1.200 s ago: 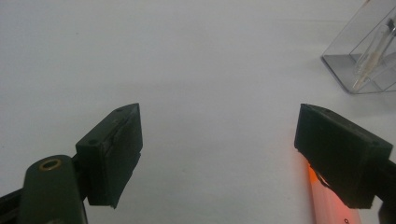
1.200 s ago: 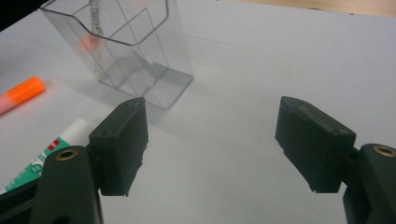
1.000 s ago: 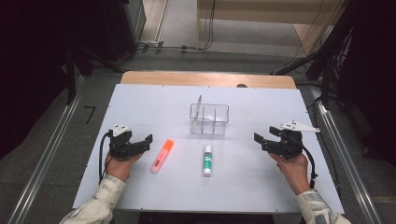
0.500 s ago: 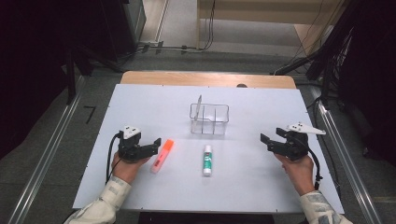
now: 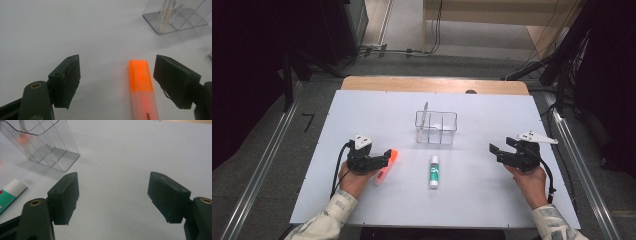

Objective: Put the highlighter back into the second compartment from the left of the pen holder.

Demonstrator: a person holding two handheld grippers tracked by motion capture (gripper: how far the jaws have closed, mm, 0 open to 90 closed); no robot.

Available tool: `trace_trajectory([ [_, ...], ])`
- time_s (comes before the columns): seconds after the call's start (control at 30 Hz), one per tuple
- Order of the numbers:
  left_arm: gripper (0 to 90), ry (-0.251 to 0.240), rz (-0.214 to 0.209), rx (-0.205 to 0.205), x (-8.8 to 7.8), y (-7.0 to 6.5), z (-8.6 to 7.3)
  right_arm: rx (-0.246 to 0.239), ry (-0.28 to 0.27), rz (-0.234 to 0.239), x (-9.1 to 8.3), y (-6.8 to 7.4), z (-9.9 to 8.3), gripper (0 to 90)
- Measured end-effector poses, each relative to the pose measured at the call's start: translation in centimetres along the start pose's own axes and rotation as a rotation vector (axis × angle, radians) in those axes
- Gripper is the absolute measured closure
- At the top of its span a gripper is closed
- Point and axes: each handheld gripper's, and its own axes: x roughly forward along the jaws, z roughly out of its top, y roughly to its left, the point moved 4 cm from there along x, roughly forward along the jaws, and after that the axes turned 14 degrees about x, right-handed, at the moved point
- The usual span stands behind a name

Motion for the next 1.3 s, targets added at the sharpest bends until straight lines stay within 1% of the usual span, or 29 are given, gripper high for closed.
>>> trace_trajectory([
  [0.1, 24.3, 0.009, 0.011, 0.030, 0.4, -0.3, 0.0, 0.000, 0.001, 0.000, 0.0, 0.0, 0.0, 23.9],
  [0.23, 24.6, 0.027, 0.008, 0.042, 0.8, -0.6, 0.0, 0.000, 0.004, 0.000, 0.0, 0.0, 0.0, 23.9],
  [0.37, 27.7, 0.022, 0.017, 0.066, 1.1, -0.8, 0.1, 0.001, 0.006, 0.000, 0.1, 0.0, -0.1, 23.9],
  [0.5, 29.4, 0.033, 0.011, 0.087, 1.4, -1.2, 0.1, -0.003, 0.004, 0.003, 0.1, 0.0, 0.0, 24.0],
  [0.67, 31.5, 0.052, 0.005, 0.087, 1.7, -1.2, 0.2, -0.001, 0.006, 0.001, 0.1, 0.0, -0.1, 24.1],
  [0.73, 33.3, 0.055, -0.001, 0.084, 1.8, -1.3, 0.2, 0.000, 0.005, 0.002, 0.1, 0.0, -0.1, 24.2],
  [0.83, 34.2, 0.065, -0.009, 0.091, 2.0, -1.5, 0.2, -0.001, 0.006, 0.003, 0.1, 0.0, -0.1, 24.2],
  [0.93, 35.6, 0.077, -0.025, 0.090, 2.3, -1.6, 0.2, -0.001, 0.006, 0.003, 0.2, 0.0, -0.1, 24.2],
  [1.0, 36.4, 0.076, -0.027, 0.086, 2.4, -1.7, 0.3, -0.001, 0.006, 0.003, 0.2, 0.1, -0.1, 24.2],
  [1.03, 36.4, 0.081, -0.030, 0.095, 2.5, -1.7, 0.3, -0.003, 0.006, 0.003, 0.2, 0.1, -0.1, 24.2],
  [1.1, 36.4, 0.082, -0.027, 0.092, 2.6, -1.8, 0.3, -0.002, 0.007, 0.003, 0.2, 0.1, -0.1, 24.2],
  [1.2, 37.4, 0.093, -0.031, 0.102, 2.7, -1.9, 0.2, -0.005, 0.005, 0.005, 0.2, 0.1, -0.1, 24.5],
  [1.3, 39.0, 0.091, -0.031, 0.095, 2.9, -2.0, 0.2, -0.004, 0.006, 0.006, 0.2, 0.1, -0.1, 24.6],
])
